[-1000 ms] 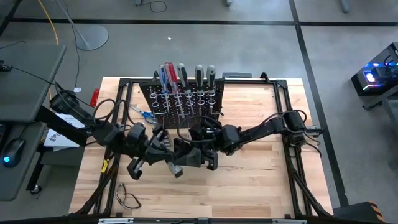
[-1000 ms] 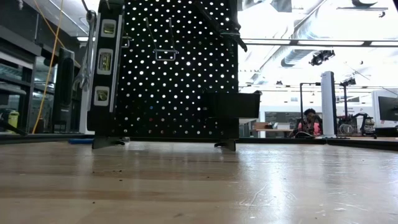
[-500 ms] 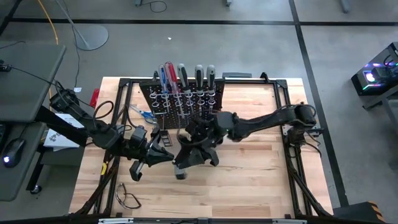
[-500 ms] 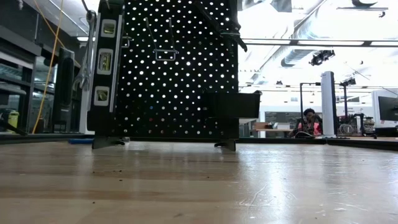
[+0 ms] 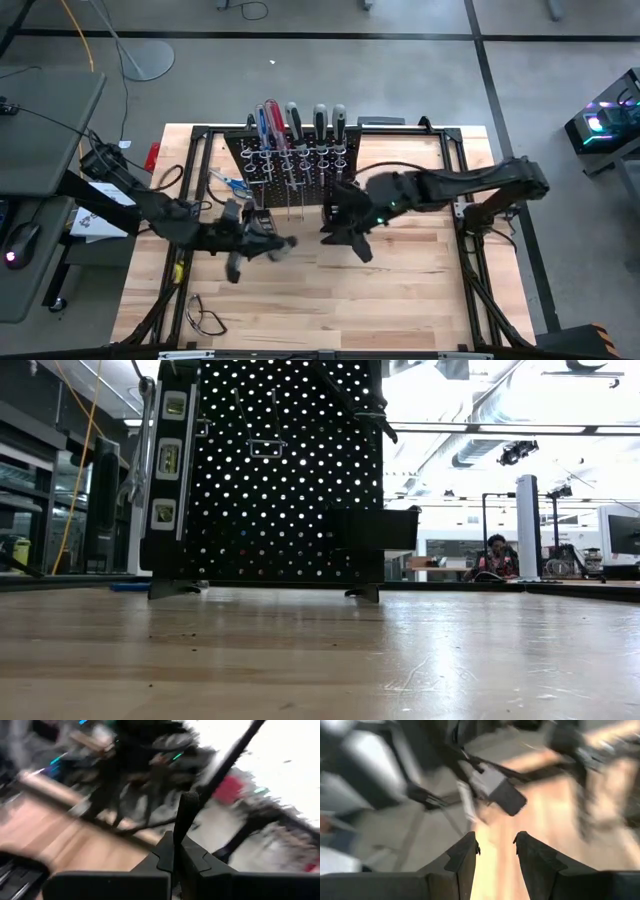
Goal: Hang tools onto peg board
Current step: Hang the gray tape measure on the pegboard
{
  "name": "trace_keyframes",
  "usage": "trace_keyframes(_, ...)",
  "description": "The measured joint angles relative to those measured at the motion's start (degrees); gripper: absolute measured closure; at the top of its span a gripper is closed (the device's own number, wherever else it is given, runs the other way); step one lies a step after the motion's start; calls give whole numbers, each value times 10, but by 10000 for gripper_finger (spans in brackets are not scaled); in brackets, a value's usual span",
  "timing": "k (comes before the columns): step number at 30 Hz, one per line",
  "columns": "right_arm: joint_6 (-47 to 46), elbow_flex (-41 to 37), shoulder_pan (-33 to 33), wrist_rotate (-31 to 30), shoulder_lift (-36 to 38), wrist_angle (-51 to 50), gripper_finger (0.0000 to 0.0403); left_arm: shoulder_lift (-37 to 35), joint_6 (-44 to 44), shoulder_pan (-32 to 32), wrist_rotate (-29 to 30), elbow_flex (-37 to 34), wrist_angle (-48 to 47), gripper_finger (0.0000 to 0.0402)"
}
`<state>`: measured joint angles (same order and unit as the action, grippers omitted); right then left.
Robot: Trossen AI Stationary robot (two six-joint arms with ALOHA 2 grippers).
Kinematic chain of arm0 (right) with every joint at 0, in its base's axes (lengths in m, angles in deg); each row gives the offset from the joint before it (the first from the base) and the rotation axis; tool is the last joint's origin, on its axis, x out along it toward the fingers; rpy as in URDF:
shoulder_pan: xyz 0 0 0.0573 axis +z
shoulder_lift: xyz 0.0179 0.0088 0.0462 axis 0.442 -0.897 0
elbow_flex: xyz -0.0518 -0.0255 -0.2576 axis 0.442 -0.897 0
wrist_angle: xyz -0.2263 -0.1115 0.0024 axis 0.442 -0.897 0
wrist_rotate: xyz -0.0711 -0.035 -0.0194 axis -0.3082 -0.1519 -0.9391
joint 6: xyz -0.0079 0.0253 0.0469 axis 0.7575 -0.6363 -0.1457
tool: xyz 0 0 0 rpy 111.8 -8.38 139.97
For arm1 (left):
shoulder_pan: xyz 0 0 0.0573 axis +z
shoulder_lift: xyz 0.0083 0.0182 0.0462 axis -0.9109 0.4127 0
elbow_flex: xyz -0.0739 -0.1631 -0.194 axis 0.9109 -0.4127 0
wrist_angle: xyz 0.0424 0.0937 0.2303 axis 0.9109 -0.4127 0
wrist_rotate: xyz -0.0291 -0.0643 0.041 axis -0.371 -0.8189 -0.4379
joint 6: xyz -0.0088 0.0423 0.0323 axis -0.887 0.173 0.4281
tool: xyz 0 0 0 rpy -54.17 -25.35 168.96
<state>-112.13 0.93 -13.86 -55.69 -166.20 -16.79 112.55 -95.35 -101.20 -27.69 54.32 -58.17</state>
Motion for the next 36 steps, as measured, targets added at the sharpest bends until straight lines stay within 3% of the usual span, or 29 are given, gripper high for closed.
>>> trace_keyframes(7, -72, 0, 79, -234, 41, -206, 270, 51, -156, 24, 60, 0, -136, 401)
trace_keyframes(14, -211, -1, 157, -398, 37, -336, 270, 145, -173, 45, 7, 0, -136, 401)
trace_keyframes(21, -273, -1, 186, -448, 36, -373, 270, 209, -127, 93, -134, -76, 105, 401)
trace_keyframes(26, -286, -1, 195, -449, 35, -376, 270, 172, -124, 102, -126, -167, 271, 401)
trace_keyframes(31, -285, -1, 198, -465, 35, -375, 270, 96, -138, 106, -106, -259, 288, 401)
trace_keyframes(36, -284, -1, 192, -468, 35, -369, 270, 71, -147, 137, -173, -279, 307, 401)
